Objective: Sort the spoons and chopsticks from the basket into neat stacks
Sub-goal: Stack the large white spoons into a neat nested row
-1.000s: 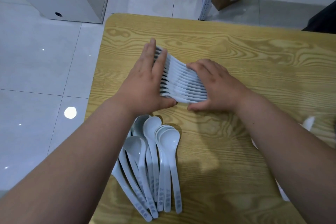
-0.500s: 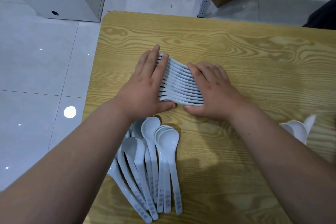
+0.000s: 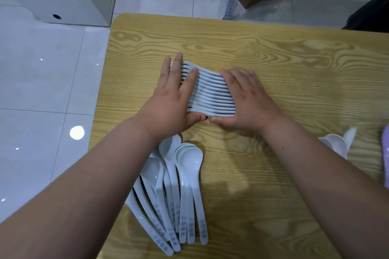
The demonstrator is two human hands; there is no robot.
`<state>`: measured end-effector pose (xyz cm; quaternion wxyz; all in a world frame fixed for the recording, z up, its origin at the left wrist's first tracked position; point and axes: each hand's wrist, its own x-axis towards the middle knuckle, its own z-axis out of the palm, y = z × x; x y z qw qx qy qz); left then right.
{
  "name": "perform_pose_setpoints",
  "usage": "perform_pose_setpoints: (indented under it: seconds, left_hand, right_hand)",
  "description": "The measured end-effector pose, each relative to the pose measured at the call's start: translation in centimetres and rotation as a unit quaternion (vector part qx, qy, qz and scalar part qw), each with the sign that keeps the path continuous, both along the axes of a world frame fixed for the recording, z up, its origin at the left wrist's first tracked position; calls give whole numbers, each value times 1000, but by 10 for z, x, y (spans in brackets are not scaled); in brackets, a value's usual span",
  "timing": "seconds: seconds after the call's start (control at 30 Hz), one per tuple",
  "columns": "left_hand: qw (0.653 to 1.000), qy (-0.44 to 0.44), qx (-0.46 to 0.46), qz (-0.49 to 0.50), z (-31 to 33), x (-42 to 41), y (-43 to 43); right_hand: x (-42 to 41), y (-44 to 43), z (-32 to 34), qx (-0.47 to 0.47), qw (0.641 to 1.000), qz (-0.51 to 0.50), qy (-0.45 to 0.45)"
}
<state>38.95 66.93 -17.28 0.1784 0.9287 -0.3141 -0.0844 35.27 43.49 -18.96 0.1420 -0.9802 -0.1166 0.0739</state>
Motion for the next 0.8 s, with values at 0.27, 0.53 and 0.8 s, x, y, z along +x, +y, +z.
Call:
perform_pose_setpoints:
  seconds: [0.27, 0.53, 0.8]
  left_hand:
    - [999, 18, -26, 5, 1, -3, -2]
    - [1000, 6, -16, 5, 2, -3, -2]
    - [998, -54, 23, -3, 6, -4, -1]
  right_hand:
    - [4, 0, 1, -12, 1000, -1, 1]
    - [4, -1, 5, -36, 999, 8, 27]
    - [2, -6, 13, -33, 998, 13, 59]
